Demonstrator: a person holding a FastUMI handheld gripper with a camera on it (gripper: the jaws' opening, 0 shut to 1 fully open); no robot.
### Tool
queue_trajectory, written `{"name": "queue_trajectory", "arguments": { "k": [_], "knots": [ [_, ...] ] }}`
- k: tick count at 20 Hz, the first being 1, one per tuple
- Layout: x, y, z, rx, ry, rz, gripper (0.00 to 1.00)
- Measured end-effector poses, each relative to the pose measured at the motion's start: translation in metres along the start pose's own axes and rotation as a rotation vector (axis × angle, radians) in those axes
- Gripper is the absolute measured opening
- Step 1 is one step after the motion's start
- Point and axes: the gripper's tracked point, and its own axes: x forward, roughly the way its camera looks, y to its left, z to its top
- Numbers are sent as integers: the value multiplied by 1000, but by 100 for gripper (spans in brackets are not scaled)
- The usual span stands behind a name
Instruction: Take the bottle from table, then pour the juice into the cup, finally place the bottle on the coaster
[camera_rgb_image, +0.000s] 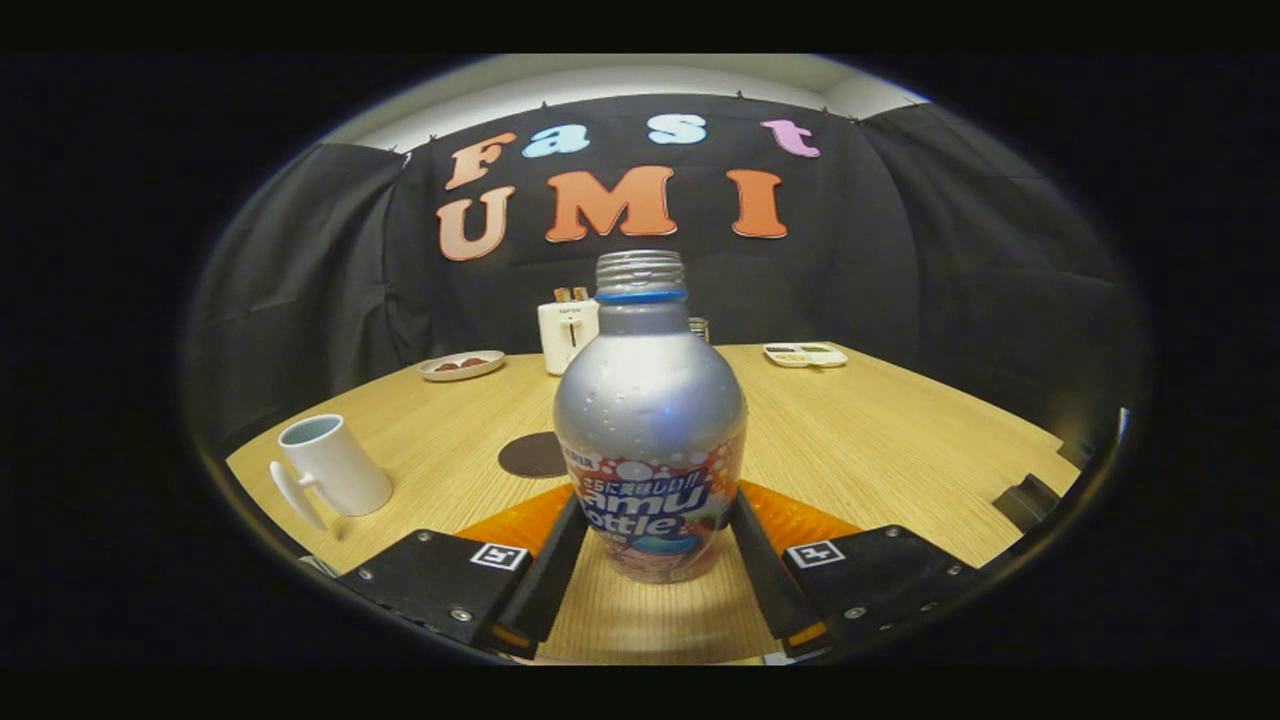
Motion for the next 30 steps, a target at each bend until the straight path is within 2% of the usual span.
{"name": "queue_trajectory", "arguments": {
  "k": [4, 10, 16, 22, 30],
  "knots": [
    [-2, -1, 1, -2, 8, -4, 77],
    [-14, 3, 24, -80, -33, -20, 77],
    [-21, 21, 42, -284, -69, -45, 77],
    [-12, 61, 44, -419, -53, -5, 77],
    [9, 82, 58, -712, -73, -76, 77]
  ]
}}
